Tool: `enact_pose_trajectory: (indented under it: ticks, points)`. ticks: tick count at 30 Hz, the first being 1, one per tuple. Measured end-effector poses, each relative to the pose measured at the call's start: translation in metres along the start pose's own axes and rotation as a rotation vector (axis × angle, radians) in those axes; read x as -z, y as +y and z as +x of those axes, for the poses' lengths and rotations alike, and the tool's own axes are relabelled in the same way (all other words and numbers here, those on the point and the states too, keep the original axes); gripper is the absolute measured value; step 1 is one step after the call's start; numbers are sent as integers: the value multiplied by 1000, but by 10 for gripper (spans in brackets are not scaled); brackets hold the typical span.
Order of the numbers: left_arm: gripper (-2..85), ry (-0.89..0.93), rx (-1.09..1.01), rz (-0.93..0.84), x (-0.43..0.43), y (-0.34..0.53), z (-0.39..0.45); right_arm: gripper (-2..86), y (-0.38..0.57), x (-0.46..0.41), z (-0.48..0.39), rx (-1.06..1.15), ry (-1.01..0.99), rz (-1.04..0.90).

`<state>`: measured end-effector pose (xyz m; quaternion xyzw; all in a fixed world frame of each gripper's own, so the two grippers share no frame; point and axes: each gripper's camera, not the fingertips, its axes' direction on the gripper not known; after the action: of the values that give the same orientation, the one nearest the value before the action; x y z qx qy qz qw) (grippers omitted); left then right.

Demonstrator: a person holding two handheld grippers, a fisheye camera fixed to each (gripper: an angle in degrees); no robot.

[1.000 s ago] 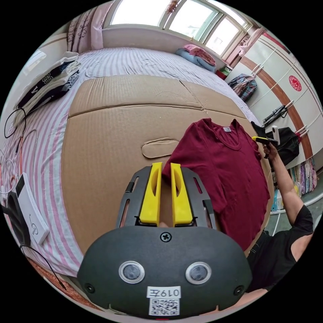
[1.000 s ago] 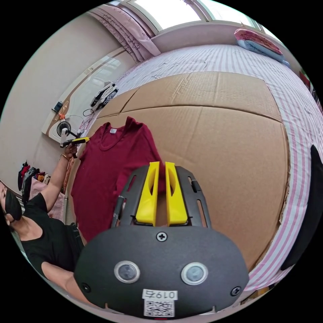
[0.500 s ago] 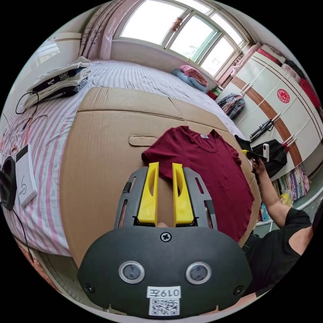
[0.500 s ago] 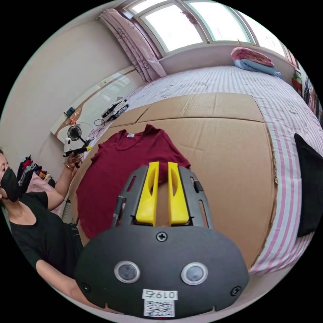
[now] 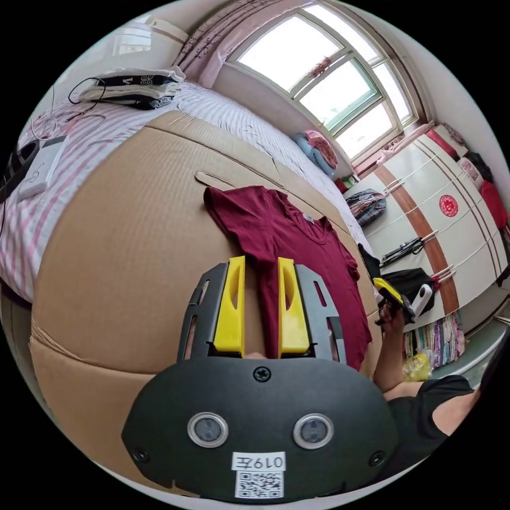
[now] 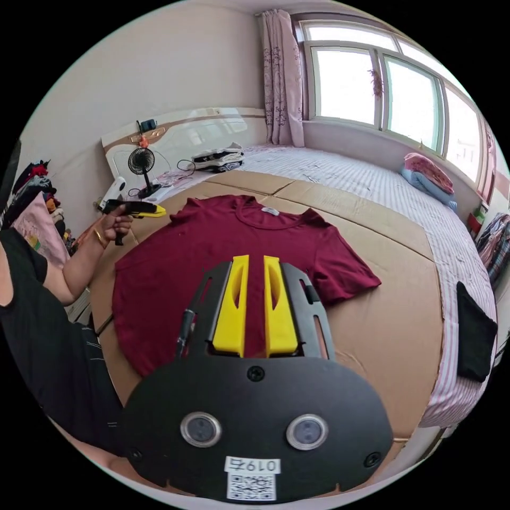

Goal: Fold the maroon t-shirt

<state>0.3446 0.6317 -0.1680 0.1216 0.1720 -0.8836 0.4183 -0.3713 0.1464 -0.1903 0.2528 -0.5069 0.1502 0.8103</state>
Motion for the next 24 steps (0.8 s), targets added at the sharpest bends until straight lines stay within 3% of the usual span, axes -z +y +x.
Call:
enact_pose_trajectory:
  ticks: [7,11,14,19,24]
  points:
    - [65,-87,-24,-6,11,36,29,58,43,-36,-83,-56,121,-100]
    - [39,-271,-134,4,27,74,59,56,66,-59,-113,-89,132,-188]
    - [23,-289,-273,26,33,100,84,18,83,-72,-148,-57,189,-207]
    - [14,-344,-349,26,29,118,97,-8,106,-85,-205,-44,299,-91]
    - [20,-241,-163,152,57,94,81,-10,95,-96,-260,3,216,71]
